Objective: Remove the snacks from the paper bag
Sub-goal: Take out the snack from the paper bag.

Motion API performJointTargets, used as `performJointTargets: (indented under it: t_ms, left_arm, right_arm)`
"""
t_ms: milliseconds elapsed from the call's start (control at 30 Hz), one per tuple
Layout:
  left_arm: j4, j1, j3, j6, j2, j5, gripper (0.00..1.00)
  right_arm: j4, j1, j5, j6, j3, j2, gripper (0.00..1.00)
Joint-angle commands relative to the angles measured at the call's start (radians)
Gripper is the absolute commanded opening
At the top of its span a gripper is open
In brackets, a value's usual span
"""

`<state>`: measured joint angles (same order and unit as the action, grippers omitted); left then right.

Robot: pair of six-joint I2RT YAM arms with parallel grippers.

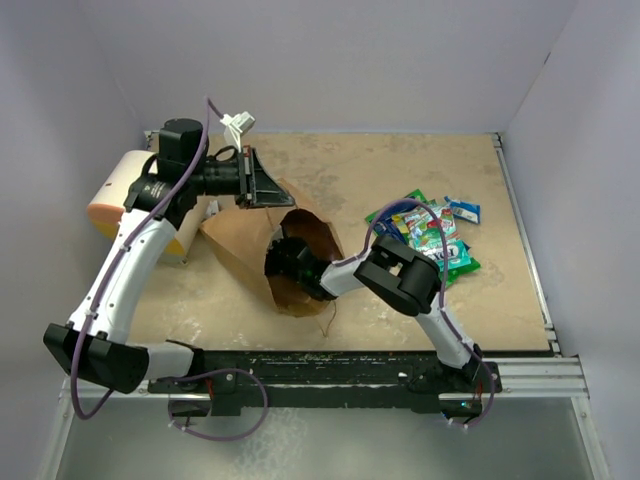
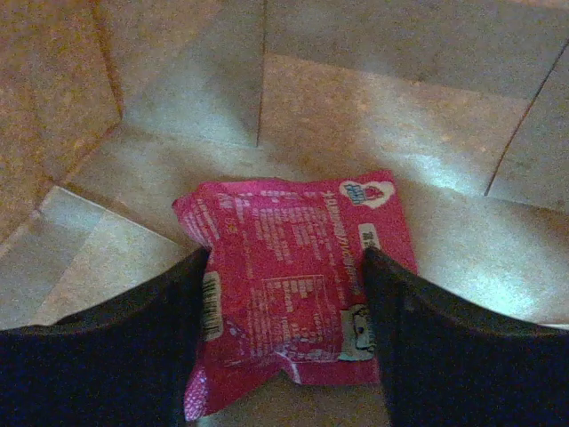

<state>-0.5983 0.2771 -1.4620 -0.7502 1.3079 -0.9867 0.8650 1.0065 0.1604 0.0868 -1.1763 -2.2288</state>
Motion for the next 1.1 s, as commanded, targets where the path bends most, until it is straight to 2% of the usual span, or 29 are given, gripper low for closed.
performJointTargets:
  t_ms: [0,167,333,600,833,1067]
  left_arm:
    - [-0.053,0.001,-0.014,0.068,-0.045,0.041,0.00]
    - [-0.090,0.001,-0.001,0.090,-0.056,0.076,0.00]
    - [-0.112,-0.001,0.007,0.107,-0.066,0.107,0.00]
    - [-0.142,-0.009,0.023,0.127,-0.087,0.209,0.00]
    - [-0.087,-0.013,0.054,0.083,-0.096,0.259,0.00]
    - [-0.058,-0.013,0.047,0.077,-0.077,0.263,0.00]
  right_arm:
    - [-0.059,-0.022,-0.040,0.065,0.022,-0.007,0.55]
    - [-0.063,-0.040,-0.075,0.062,0.023,0.025,0.16]
    - [-0.095,-0.049,-0.077,0.005,0.018,0.085,0.02]
    - [-0.123,-0.043,-0.023,-0.094,0.121,0.247,0.00]
    - [-0.143,-0.023,0.007,-0.116,0.249,0.366,0.00]
    - [-0.280,-0.009,0.057,-0.149,0.262,0.473,0.00]
